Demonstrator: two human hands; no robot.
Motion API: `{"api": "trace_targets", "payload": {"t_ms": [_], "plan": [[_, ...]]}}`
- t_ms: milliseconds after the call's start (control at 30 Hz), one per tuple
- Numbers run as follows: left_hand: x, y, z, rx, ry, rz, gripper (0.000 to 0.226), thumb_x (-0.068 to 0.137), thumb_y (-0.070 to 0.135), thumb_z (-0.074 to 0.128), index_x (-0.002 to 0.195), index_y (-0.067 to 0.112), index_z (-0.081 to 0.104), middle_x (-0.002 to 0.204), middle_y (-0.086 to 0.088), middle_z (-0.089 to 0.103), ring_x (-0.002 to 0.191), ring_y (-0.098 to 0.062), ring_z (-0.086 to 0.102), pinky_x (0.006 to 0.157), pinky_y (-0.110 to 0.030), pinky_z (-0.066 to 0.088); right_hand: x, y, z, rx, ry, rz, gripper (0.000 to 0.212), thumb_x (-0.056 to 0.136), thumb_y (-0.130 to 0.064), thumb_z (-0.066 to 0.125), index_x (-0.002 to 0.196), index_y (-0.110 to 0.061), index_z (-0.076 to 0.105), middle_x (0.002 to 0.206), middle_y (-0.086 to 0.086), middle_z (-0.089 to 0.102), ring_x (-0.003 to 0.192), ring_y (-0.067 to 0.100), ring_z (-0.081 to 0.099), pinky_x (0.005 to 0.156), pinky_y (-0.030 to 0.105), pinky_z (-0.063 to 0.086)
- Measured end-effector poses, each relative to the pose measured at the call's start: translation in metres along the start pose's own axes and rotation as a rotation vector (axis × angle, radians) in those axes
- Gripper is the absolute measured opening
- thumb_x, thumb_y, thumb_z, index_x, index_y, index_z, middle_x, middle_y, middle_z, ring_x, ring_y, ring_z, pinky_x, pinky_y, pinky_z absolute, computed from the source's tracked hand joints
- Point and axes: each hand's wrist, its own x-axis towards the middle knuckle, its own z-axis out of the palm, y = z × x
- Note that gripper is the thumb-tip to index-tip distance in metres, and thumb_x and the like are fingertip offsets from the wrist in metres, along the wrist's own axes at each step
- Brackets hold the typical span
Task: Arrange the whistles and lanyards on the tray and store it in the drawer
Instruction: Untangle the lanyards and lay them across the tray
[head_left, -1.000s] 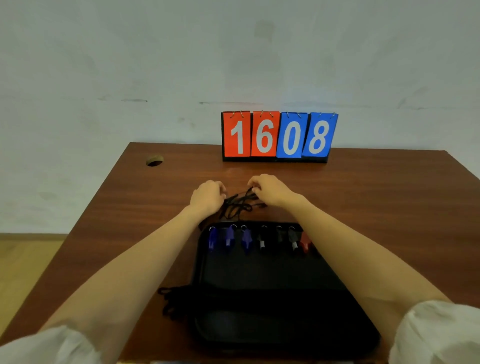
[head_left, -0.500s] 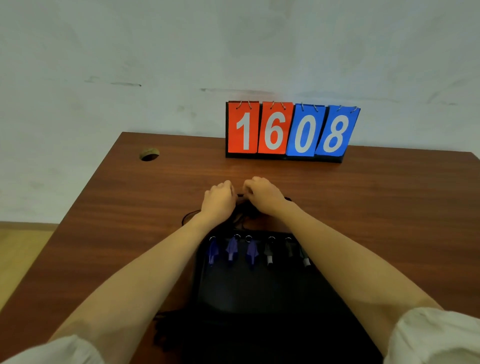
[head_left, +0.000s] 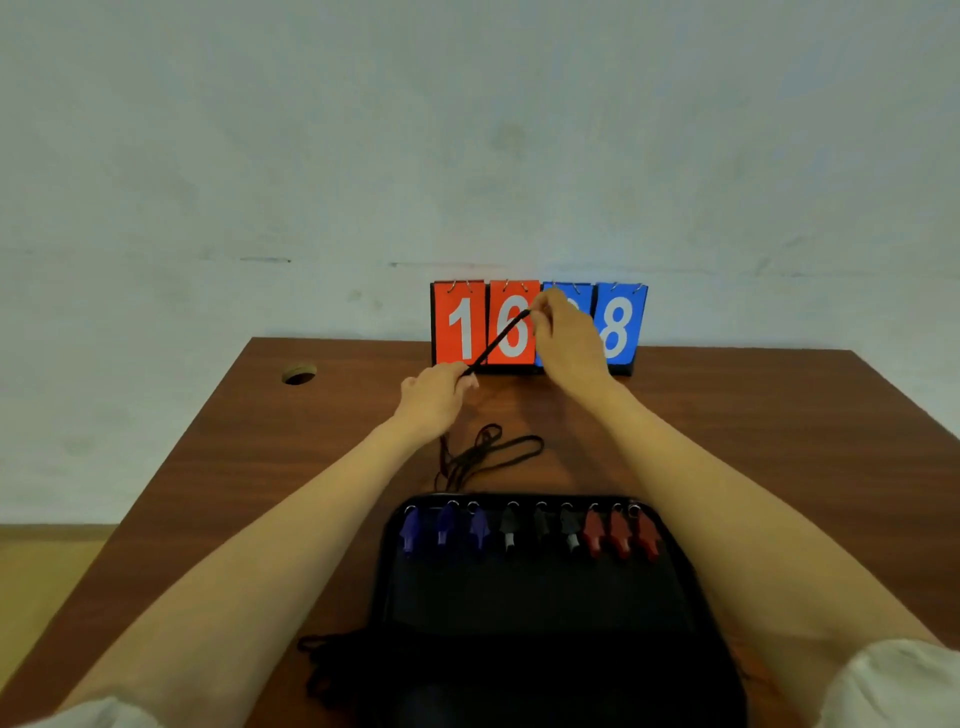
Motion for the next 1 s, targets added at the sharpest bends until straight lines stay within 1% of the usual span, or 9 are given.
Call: {"api": "trace_targets", "payload": {"t_ms": [67,200,333,400,500,633,767,900,1000], "plan": [[-0.002,0.008,-0.01,-0.108,0.01,-0.018,0.024,0.101,0.022,0.035,0.091,0.02,0.057,0.085,0.002,0.061,0.086,-0.02,0.058,0.082,-0.033,0.044,0.005,-0.005,-0.026,0.052,0.05,0.021,0.019,0.101,-0.019,0.037,0.106,-0.007,0.051,0.077,0.005,0.055,0.064,0.02,0.048,0.058,0.034,0.038],[-0.007,0.03,-0.036,-0.285,0.098,0.013,0.026,0.1,0.015,0.036,0.102,0.01,0.061,0.071,0.002,0.054,0.07,-0.014,0.052,0.064,-0.02,0.04,0.009,-0.009,-0.076,0.09,0.136,0.042,0.018,0.099,-0.019,0.038,0.103,-0.009,0.052,0.082,0.007,0.061,0.066,0.021,0.051,0.061,0.036,0.042],[-0.013,0.057,-0.066,-0.257,0.231,0.108,0.029,0.101,0.015,0.036,0.112,0.008,0.061,0.088,-0.007,0.059,0.084,-0.019,0.054,0.075,-0.028,0.042,0.008,-0.016,-0.117,0.096,0.211,0.043,0.017,0.098,-0.019,0.038,0.103,-0.012,0.053,0.087,0.008,0.065,0.072,0.024,0.057,0.065,0.039,0.047],[-0.018,0.071,-0.081,-0.261,0.276,0.159,0.031,0.101,0.016,0.036,0.118,0.005,0.059,0.095,-0.008,0.061,0.09,-0.018,0.055,0.08,-0.026,0.042,0.006,-0.02,-0.133,0.091,0.242,0.037,0.017,0.099,-0.019,0.039,0.104,-0.012,0.053,0.087,0.007,0.064,0.073,0.024,0.058,0.064,0.037,0.045],[-0.027,0.085,-0.1,-0.246,0.319,0.217,0.03,0.1,0.021,0.04,0.116,0.007,0.061,0.086,0.0,0.059,0.085,-0.014,0.057,0.071,-0.016,0.04,0.0,-0.025,-0.154,0.092,0.288,0.028,0.017,0.099,-0.019,0.04,0.105,-0.011,0.054,0.087,0.005,0.063,0.072,0.022,0.057,0.063,0.034,0.043],[-0.044,0.092,-0.116,-0.246,0.339,0.218,0.03,0.097,0.029,0.048,0.11,0.008,0.065,0.069,0.012,0.053,0.063,-0.003,0.052,0.055,-0.003,0.034,-0.01,-0.028,-0.176,0.095,0.316,0.044,0.017,0.099,-0.02,0.041,0.105,-0.012,0.055,0.088,0.004,0.062,0.074,0.022,0.057,0.064,0.033,0.044],[-0.062,0.092,-0.124,-0.176,0.34,0.235,0.032,0.099,0.026,0.043,0.113,0.007,0.065,0.075,0.009,0.055,0.066,-0.004,0.049,0.053,-0.007,0.035,-0.024,-0.028,-0.188,0.081,0.328,0.051,0.017,0.099,-0.02,0.041,0.104,-0.013,0.056,0.088,0.004,0.063,0.076,0.023,0.059,0.068,0.037,0.048],[-0.079,0.088,-0.128,-0.137,0.317,0.214,0.033,0.101,0.02,0.037,0.124,0.008,0.058,0.096,-0.006,0.061,0.087,-0.017,0.051,0.067,-0.019,0.036,-0.039,-0.022,-0.198,0.056,0.343,0.089,0.018,0.099,-0.021,0.042,0.104,-0.013,0.056,0.093,0.007,0.065,0.076,0.024,0.059,0.068,0.035,0.046],[-0.091,0.081,-0.127,-0.198,0.347,0.168,0.027,0.1,0.019,0.041,0.119,0.009,0.057,0.096,-0.01,0.065,0.084,-0.015,0.05,0.074,-0.024,0.036,-0.052,-0.015,-0.203,0.036,0.349,0.109,0.017,0.098,-0.021,0.043,0.103,-0.012,0.057,0.095,0.006,0.064,0.075,0.022,0.056,0.067,0.033,0.044]]}}
